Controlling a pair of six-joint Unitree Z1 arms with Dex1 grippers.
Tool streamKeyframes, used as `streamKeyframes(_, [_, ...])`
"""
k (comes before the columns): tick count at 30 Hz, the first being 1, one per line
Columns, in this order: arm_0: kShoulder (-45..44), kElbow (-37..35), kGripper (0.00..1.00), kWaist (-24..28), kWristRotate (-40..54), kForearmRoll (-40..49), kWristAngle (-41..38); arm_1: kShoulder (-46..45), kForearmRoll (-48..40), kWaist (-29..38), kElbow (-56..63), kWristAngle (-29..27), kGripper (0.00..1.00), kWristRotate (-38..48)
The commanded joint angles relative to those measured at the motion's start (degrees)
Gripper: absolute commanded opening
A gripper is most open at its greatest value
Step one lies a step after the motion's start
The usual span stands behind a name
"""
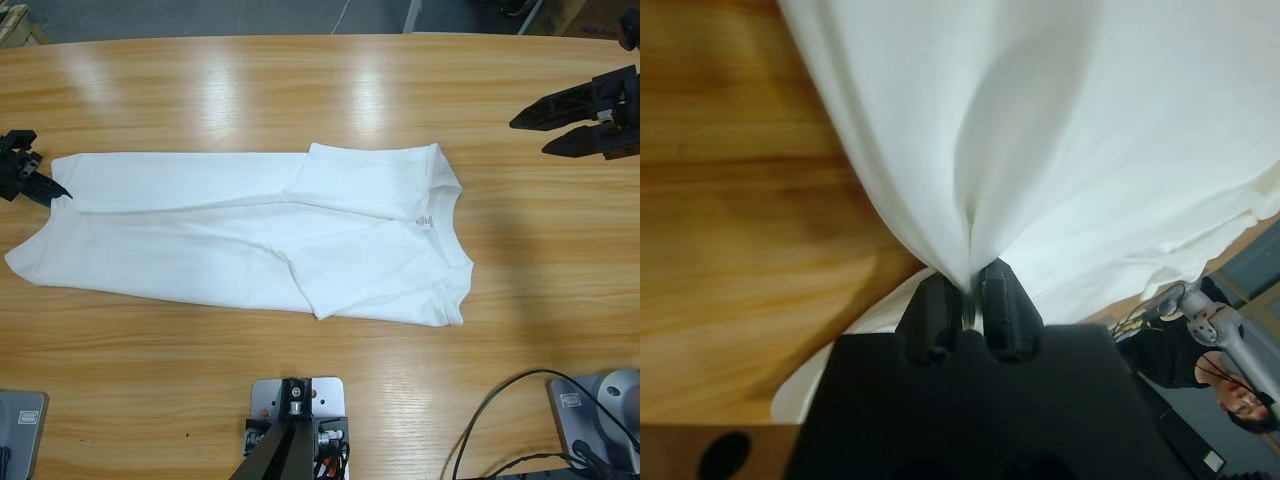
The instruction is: Fold clothes
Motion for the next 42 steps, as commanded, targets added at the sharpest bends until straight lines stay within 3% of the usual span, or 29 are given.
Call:
streamKeyframes(1, [-2.5,-2.9,0.0,0.2,-0.4,3.7,-0.1,0.2,0.9,-0.8,0.4,1.4,0.996,-0.6])
streamKeyframes(25, [-2.8,-6.9,0.0,1.9,-0.5,7.5,-0.2,0.1,1.3,-0.8,0.3,1.9,0.996,-0.6])
streamKeyframes(31, [-3.5,-12.1,0.0,-2.0,-0.6,11.8,-0.9,0.4,1.2,-0.8,0.0,2.1,0.996,-0.6])
streamKeyframes(42, [-4.8,-14.2,0.0,-9.4,-1.6,13.8,-1.4,0.0,1.2,-0.8,0.1,2.4,0.991,-0.6])
